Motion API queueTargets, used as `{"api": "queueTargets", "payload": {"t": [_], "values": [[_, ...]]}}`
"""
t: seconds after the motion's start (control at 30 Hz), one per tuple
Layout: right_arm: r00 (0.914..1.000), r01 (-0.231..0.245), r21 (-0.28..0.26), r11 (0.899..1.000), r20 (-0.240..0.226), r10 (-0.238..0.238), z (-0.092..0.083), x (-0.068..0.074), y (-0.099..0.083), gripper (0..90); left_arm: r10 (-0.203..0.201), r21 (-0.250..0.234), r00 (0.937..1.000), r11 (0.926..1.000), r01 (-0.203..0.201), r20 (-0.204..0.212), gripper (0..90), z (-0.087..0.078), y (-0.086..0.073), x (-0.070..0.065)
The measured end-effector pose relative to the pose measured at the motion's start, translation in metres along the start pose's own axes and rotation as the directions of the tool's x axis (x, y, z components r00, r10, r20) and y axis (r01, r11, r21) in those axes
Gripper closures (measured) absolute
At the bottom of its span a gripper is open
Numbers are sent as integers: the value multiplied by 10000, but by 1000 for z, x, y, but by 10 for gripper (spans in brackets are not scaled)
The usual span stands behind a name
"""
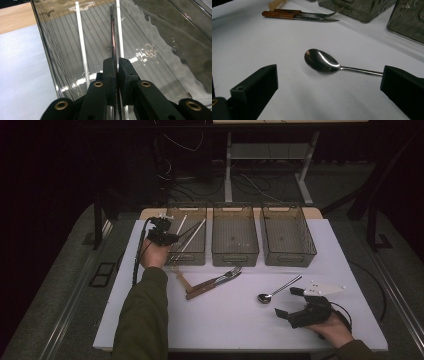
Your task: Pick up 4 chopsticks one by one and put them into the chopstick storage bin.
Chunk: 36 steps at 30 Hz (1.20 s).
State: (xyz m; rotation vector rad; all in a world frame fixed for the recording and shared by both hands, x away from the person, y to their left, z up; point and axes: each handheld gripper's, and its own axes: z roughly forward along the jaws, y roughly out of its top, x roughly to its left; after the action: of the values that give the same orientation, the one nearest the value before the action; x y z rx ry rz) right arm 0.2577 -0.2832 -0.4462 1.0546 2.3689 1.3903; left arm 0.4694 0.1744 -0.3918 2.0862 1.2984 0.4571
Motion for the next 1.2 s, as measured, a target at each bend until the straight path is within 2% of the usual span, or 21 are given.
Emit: {"api": "queueTargets", "payload": {"t": [0.13,0.23,0.4,0.47,0.57,0.63,0.67,0.7,0.77,0.87,0.93,1.03,1.13,1.2], "values": [[10000,9,4,10000,-1,-9,0,0,0,15,47,-248,10000,9997,-47,21,707,-3,1,0],[10000,19,-1,10000,-2,-19,0,0,0,15,90,-542,9992,9985,-68,390,631,-8,1,0],[10000,7,33,10000,-5,-7,0,0,0,14,415,-1111,9936,9934,-298,1048,507,-19,-1,-6],[10000,25,48,10000,1,-25,0,0,0,15,630,-1278,9895,9907,-463,1303,459,-25,-2,-9],[10000,17,28,10000,9,-17,0,0,0,14,784,-1633,9851,9851,-530,1533,410,-33,-7,-16],[10000,26,47,10000,26,-27,0,0,0,15,993,-1711,9785,9829,-682,1807,368,-38,-12,-19],[10000,12,62,10000,36,-12,0,0,0,14,976,-1737,9775,9827,-649,1868,340,-40,-14,-22],[10000,8,55,10000,43,-8,0,0,0,14,1126,-1759,9747,9813,-785,1932,327,-42,-17,-24],[10000,-3,39,10000,43,3,0,0,0,14,1141,-2008,9707,9770,-711,2116,290,-47,-23,-29],[10000,-21,49,10000,28,21,0,-1,0,14,1347,-2223,9630,9715,-820,2335,244,-53,-34,-36],[10000,-7,35,10000,22,7,0,-1,0,14,1526,-2403,9567,9663,-919,2477,221,-57,-43,-41],[10000,-2,63,10000,29,2,0,-1,0,14,1645,-2745,9470,9577,-863,2760,186,-61,-60,-48],[10000,25,23,10000,21,-25,0,0,0,15,1883,-2680,9413,9569,-1117,2802,146,-65,-73,-53],[10000,34,67,10000,40,-34,0,0,0,14,1936,-2952,9377,9496,-1052,2885,143,-70,-81,-56]]}}
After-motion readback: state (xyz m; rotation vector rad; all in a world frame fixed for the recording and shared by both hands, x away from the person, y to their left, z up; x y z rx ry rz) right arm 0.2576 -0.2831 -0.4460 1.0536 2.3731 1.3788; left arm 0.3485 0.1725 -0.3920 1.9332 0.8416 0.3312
